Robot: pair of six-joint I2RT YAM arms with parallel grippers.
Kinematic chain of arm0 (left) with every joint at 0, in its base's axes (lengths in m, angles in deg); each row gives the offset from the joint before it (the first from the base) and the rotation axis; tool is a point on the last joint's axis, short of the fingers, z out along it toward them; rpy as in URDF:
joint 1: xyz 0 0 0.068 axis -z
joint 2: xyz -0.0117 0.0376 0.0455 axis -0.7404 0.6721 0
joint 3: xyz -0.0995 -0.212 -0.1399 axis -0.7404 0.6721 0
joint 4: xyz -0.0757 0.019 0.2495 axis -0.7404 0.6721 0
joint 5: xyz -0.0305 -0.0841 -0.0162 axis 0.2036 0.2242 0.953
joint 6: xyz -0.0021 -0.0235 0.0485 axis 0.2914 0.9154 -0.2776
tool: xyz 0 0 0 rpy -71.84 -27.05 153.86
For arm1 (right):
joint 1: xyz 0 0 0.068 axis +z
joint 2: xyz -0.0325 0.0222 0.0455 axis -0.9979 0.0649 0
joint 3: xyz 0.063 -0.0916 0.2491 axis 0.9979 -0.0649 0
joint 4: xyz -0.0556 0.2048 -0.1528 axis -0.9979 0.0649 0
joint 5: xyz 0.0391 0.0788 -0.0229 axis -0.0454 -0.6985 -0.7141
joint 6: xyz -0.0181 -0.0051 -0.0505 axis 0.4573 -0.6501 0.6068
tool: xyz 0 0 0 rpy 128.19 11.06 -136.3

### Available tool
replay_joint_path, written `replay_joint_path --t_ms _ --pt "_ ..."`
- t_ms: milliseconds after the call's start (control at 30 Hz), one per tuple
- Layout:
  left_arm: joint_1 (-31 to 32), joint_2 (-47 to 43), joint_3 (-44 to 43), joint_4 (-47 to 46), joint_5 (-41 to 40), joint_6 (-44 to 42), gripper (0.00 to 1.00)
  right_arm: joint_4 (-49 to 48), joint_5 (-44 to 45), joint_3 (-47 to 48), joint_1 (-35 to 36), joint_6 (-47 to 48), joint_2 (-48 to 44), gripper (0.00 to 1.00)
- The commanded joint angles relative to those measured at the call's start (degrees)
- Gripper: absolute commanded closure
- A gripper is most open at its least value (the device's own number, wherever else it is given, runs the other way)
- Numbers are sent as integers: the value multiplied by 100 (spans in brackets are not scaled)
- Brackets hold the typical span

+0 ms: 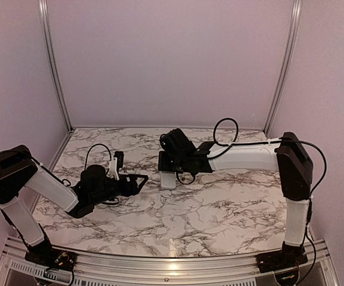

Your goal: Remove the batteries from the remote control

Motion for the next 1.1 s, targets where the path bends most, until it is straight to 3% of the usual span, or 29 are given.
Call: replay_joint_path --t_ms 0,300,633,867,1067 --pt "255 286 -273 -655 -90 46 26 -288 145 -53 -23 -222 -305 62" --pt "630 855 -894 -528 -152 140 27 -607 82 -319 -14 -324 -524 61" --pt "734 1436 -1314 -745 -33 478 36 -793 -76 -467 16 -387 -610 60" --pt "797 1672 -1554 -825 82 622 51 -909 -95 -527 38 -410 -650 60" --pt "817 1726 -1562 -970 143 780 78 -986 -102 -626 43 -438 -723 60"
